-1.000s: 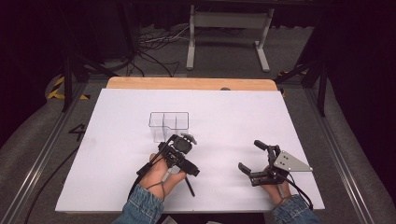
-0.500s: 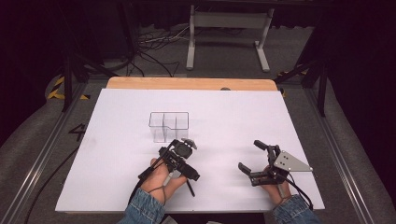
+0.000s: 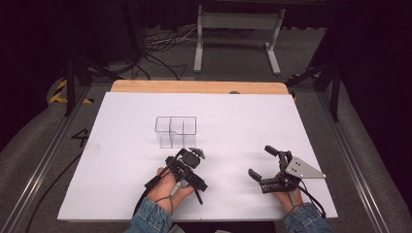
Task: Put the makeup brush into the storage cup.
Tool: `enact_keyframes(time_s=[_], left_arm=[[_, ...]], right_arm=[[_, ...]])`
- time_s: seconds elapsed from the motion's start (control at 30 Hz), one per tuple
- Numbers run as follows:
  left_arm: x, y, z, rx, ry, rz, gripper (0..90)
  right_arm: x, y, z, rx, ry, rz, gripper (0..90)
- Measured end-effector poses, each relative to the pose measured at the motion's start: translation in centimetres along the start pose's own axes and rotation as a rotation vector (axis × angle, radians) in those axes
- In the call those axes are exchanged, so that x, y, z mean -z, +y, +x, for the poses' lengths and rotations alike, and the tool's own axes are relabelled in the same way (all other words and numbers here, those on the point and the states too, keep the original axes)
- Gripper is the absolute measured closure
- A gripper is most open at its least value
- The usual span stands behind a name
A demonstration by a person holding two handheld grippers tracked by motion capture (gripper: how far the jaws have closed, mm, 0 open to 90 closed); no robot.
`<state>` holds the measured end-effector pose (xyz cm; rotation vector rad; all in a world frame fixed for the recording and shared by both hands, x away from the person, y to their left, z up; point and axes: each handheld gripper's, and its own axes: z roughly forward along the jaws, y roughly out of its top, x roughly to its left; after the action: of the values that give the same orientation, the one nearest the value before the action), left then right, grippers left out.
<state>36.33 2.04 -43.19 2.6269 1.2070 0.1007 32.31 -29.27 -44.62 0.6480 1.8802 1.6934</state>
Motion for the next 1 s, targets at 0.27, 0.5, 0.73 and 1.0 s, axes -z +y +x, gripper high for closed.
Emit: enact_keyframes(time_s=[0.27,0.5,0.73,1.0], left_arm=[[-0.34,0.08,-0.02,-0.002,0.005,0.035,1.9],[-0.60,0.11,-0.17,0.000,0.009,0.044,2.5],[-0.67,0.22,-0.17,0.009,0.008,0.052,2.6],[-0.78,0.39,-0.21,0.022,0.008,0.048,2.3]], right_arm=[[0.01,0.00,-0.01,-0.002,-0.001,0.001,0.7],[0.02,0.00,-0.02,-0.003,-0.003,0.001,0.7],[0.06,0.01,-0.05,-0.009,-0.010,0.001,1.1],[0.04,0.00,-0.02,-0.008,-0.010,0.003,1.2]])
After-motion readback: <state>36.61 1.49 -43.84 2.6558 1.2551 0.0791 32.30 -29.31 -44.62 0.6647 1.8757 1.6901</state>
